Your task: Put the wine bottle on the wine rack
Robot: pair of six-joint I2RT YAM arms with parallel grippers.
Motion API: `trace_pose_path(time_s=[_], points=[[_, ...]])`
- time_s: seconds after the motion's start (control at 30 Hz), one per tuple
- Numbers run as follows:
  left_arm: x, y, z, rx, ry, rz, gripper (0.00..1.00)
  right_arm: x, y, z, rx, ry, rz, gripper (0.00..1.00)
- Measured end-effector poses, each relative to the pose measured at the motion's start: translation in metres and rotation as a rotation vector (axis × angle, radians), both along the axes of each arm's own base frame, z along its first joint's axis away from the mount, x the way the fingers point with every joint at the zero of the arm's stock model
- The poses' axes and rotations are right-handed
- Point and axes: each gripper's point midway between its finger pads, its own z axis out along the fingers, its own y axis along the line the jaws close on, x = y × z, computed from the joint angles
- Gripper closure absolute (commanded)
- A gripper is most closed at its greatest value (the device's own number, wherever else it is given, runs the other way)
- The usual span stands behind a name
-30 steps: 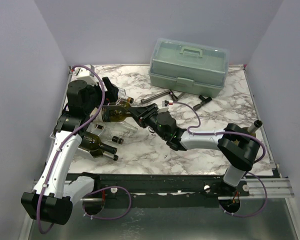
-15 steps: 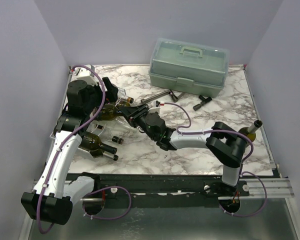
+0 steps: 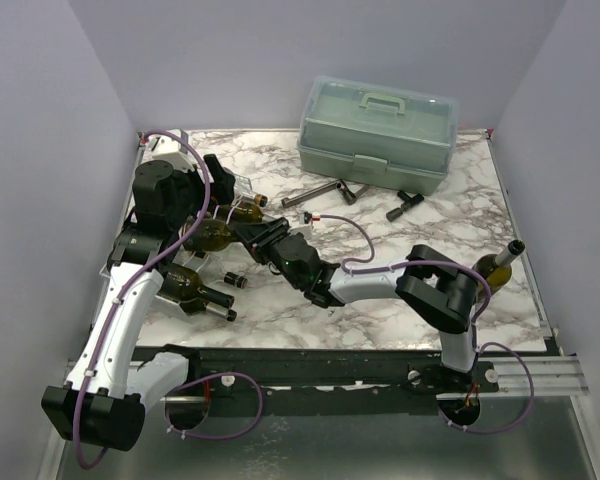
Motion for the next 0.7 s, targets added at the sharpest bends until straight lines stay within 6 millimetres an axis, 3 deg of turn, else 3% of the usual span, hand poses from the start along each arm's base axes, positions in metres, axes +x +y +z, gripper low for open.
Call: trace_pose_path(time_s=[0.37,0.7], points=[[-0.001,0.001,0.002,0.0,-0.008,0.001,0.01,-0.002,0.012,-0.015,0.008,0.029,-0.011,0.99],[-0.002,0.006,0.005,0.014,-0.018,0.025,0.01,-0.002,0.016,-0.015,0.052,0.065,-0.011,0.87]])
